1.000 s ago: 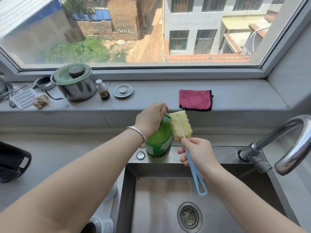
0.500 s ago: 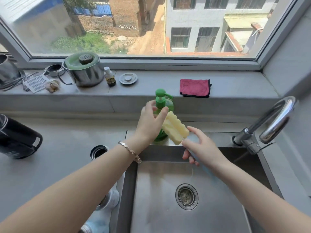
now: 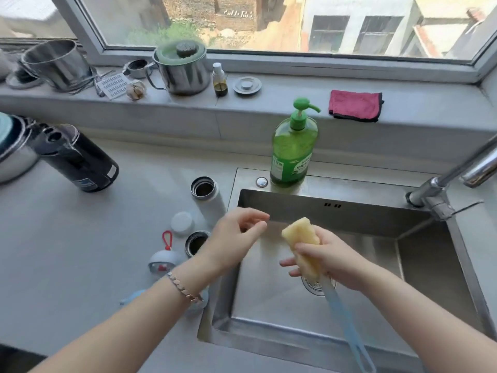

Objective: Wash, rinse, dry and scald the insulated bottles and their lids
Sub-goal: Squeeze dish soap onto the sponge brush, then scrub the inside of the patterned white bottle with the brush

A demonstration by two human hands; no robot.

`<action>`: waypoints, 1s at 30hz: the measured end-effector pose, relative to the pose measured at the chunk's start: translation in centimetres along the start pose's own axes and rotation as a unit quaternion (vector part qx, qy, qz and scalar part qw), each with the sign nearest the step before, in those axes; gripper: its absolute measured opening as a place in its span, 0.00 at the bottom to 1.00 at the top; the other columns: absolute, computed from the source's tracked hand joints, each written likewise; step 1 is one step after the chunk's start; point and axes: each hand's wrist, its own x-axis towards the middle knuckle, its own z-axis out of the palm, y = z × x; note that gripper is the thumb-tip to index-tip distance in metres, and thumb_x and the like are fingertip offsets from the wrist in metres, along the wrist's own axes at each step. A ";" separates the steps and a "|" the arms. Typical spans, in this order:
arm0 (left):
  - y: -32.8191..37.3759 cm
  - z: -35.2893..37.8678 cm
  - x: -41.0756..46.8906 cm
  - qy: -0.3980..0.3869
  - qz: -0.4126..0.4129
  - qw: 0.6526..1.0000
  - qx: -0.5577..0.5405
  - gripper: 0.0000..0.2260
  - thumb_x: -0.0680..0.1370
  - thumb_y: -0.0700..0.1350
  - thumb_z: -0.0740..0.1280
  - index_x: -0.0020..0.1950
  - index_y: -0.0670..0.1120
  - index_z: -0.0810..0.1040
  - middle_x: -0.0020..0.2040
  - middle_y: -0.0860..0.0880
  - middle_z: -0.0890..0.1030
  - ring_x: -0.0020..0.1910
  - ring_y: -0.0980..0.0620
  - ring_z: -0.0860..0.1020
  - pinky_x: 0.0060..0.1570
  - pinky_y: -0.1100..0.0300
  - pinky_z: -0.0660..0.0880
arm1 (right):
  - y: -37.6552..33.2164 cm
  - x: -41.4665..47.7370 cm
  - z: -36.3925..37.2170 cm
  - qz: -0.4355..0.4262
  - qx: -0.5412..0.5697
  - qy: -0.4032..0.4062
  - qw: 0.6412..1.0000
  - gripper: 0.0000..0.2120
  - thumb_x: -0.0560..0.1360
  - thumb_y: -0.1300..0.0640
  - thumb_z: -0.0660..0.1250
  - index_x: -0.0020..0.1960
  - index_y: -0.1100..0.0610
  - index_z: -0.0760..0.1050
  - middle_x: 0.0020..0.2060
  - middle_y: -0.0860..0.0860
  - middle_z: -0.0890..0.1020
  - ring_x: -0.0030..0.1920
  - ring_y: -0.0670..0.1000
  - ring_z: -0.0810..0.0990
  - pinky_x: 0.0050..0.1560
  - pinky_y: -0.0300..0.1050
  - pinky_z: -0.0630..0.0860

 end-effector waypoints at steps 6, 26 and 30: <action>-5.3 -7.1 -2.4 0.096 -0.100 0.984 0.114 0.15 0.73 0.38 0.70 0.59 0.45 0.76 0.52 0.50 0.76 0.51 0.56 0.75 0.53 0.65 0.68 | 0.3 2.4 1.6 -0.001 -0.095 0.052 0.994 0.09 0.80 0.52 0.57 0.48 0.54 0.74 0.29 0.48 0.67 0.21 0.43 0.61 0.21 0.33 0.54; -9.1 -7.3 1.4 -0.167 -0.088 0.908 0.374 0.27 0.62 0.52 0.74 0.53 0.48 0.62 0.41 0.52 0.75 0.37 0.50 0.74 0.39 0.54 0.75 | 2.4 3.6 2.2 0.091 0.074 0.074 0.990 0.17 0.82 0.49 0.51 0.50 0.57 0.74 0.28 0.52 0.71 0.26 0.47 0.64 0.25 0.37 0.59; -6.3 -6.3 0.6 -0.143 -0.057 0.950 0.271 0.26 0.61 0.47 0.75 0.52 0.52 0.65 0.43 0.54 0.77 0.43 0.51 0.76 0.42 0.56 0.75 | 3.5 2.9 0.6 0.091 0.089 0.115 0.985 0.17 0.82 0.48 0.49 0.41 0.55 0.69 0.26 0.49 0.63 0.23 0.45 0.57 0.22 0.34 0.54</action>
